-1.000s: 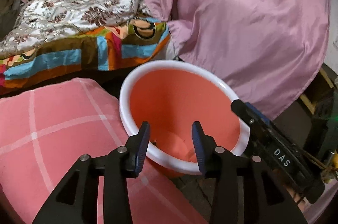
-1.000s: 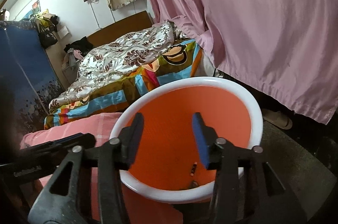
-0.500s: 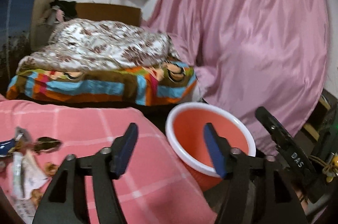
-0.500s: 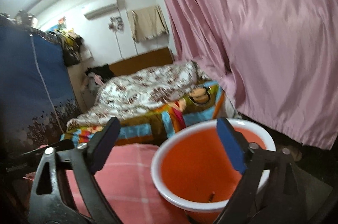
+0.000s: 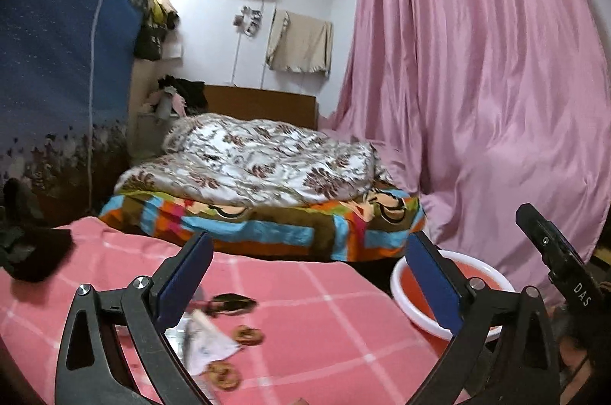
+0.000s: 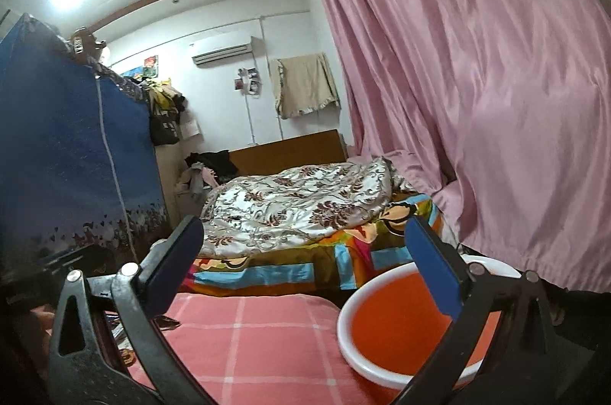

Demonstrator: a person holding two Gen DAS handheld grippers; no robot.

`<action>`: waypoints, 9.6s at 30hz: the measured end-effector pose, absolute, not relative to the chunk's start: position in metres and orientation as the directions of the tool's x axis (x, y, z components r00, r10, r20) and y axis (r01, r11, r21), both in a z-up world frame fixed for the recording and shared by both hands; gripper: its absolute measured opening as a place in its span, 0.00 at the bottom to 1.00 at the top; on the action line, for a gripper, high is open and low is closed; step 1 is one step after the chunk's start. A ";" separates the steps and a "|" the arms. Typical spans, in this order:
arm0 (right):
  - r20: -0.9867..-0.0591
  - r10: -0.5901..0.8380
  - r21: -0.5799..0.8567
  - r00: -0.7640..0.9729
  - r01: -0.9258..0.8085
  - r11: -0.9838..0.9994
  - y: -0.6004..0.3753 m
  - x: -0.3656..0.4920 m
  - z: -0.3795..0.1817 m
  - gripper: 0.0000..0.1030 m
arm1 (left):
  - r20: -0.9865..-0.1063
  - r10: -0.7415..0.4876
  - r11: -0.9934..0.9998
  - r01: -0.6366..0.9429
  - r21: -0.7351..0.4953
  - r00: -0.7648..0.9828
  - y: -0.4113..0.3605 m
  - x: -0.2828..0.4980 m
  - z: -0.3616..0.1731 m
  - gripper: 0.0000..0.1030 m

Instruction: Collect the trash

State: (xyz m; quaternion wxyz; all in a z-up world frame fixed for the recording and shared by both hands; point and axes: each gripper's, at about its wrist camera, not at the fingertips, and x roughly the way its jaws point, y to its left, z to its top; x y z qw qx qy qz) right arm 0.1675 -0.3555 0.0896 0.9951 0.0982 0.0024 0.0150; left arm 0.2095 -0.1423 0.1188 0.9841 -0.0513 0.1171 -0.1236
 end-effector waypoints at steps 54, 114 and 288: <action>-0.264 0.386 -0.070 0.884 -0.416 0.906 -0.170 0.192 0.035 0.86 | -0.455 -0.171 0.978 0.095 -0.184 0.874 0.039 0.178 0.066 0.89; -0.622 0.406 0.062 0.670 -0.474 0.878 -0.167 0.254 -0.013 0.34 | -0.695 -0.359 0.933 0.248 -0.260 0.623 -0.002 0.258 0.028 0.39; -0.287 0.405 -0.041 0.868 -0.434 0.900 -0.218 0.190 0.026 0.86 | -0.406 -0.281 0.957 0.223 -0.183 0.870 -0.029 0.163 0.054 0.85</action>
